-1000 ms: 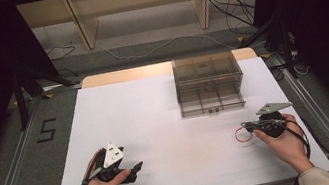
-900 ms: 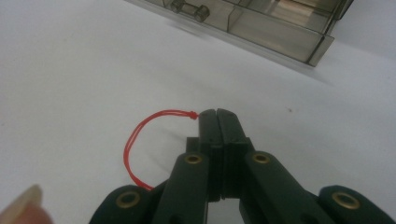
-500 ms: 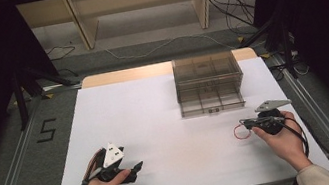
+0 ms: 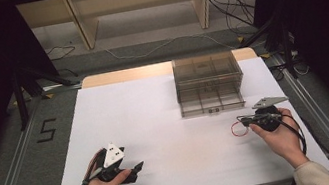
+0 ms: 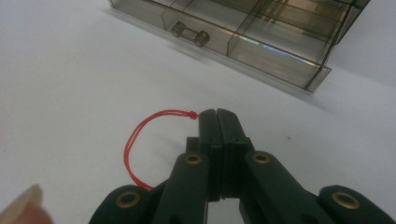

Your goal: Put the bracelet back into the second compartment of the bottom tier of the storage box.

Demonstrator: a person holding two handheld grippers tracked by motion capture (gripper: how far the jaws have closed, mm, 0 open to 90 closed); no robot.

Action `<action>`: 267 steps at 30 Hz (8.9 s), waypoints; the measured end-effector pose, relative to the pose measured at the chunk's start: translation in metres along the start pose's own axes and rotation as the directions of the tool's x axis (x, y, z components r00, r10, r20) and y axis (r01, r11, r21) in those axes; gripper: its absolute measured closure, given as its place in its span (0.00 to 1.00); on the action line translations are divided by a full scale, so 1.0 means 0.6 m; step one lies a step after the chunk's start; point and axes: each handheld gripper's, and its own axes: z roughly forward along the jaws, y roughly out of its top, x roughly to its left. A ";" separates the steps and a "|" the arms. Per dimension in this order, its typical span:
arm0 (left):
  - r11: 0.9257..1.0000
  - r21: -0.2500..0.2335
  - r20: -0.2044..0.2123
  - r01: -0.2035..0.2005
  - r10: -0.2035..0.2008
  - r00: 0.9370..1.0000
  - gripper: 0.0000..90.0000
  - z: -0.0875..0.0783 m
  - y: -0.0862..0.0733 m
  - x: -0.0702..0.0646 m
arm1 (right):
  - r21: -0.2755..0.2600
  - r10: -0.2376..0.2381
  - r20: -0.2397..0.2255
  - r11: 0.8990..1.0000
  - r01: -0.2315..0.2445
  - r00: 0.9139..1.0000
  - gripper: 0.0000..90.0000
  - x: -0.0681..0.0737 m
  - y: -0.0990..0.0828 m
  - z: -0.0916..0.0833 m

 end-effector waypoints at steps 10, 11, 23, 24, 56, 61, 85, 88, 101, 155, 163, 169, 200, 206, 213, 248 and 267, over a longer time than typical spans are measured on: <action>1.000 -0.005 0.001 -0.002 0.002 1.000 0.19 0.000 0.001 -0.001 | -0.006 0.004 0.001 1.000 -0.004 1.000 1.00 -0.003 0.007 0.002; 1.000 -0.005 0.001 -0.003 0.003 1.000 0.19 0.000 0.001 -0.001 | -0.006 0.002 0.001 1.000 -0.002 1.000 1.00 -0.003 0.008 0.003; 1.000 -0.003 0.001 -0.008 0.008 1.000 0.20 0.000 0.002 -0.002 | -0.008 -0.002 0.003 1.000 0.002 1.000 1.00 -0.004 0.015 0.003; 1.000 -0.004 0.001 -0.009 0.009 1.000 0.20 0.000 0.002 -0.002 | -0.010 -0.001 0.002 1.000 0.001 1.000 1.00 -0.004 0.016 0.003; 1.000 -0.003 0.002 -0.014 0.014 1.000 0.20 0.000 0.003 -0.003 | -0.029 0.000 0.013 1.000 0.000 1.000 1.00 -0.010 0.052 0.018; 1.000 -0.005 0.003 -0.013 0.013 1.000 0.20 0.000 0.003 -0.003 | -0.030 0.009 0.011 0.999 -0.009 1.000 1.00 -0.012 0.056 0.022; 1.000 -0.004 0.006 -0.014 0.014 1.000 0.20 0.001 0.003 -0.004 | -0.038 0.011 0.013 0.999 -0.011 1.000 1.00 -0.014 0.079 0.035; 1.000 -0.004 0.006 -0.015 0.015 1.000 0.20 0.001 0.003 -0.005 | -0.034 0.008 0.014 0.999 -0.008 1.000 1.00 -0.013 0.081 0.037; 1.000 -0.003 0.009 -0.019 0.019 1.000 0.20 0.002 0.003 -0.006 | -0.037 0.011 0.022 0.999 -0.010 1.000 1.00 -0.019 0.085 0.041; 1.000 -0.013 0.001 -0.015 0.015 1.000 0.19 0.001 0.004 -0.006 | -0.041 0.007 0.022 0.999 -0.006 1.000 1.00 -0.015 0.129 0.074; 1.000 -0.013 0.002 -0.016 0.016 1.000 0.19 0.001 0.004 -0.007 | -0.044 0.006 0.022 0.999 -0.005 1.000 1.00 -0.016 0.133 0.079; 1.000 -0.011 0.002 -0.017 0.017 1.000 0.19 0.000 0.004 -0.007 | -0.044 0.002 0.026 0.999 -0.001 1.000 1.00 -0.015 0.138 0.082; 1.000 -0.012 0.006 -0.017 0.017 1.000 0.19 0.001 0.003 -0.007 | -0.029 0.008 0.034 1.000 -0.007 0.999 1.00 -0.020 0.150 0.107; 1.000 -0.012 0.007 -0.019 0.019 1.000 0.19 0.001 0.004 -0.007 | -0.027 0.012 0.044 1.000 -0.011 0.999 1.00 -0.023 0.151 0.112; 1.000 -0.012 0.007 -0.018 0.018 1.000 0.19 0.001 0.004 -0.007 | -0.019 0.009 0.054 1.000 -0.008 0.999 1.00 -0.025 0.155 0.121; 1.000 -0.011 0.012 -0.019 0.019 1.000 0.19 0.001 0.003 -0.007 | 0.000 0.004 0.075 1.000 -0.004 0.997 1.00 -0.027 0.165 0.158; 1.000 -0.010 0.014 -0.021 0.021 1.000 0.19 0.001 0.003 -0.008 | 0.023 -0.002 0.071 1.000 0.001 0.997 1.00 -0.024 0.161 0.171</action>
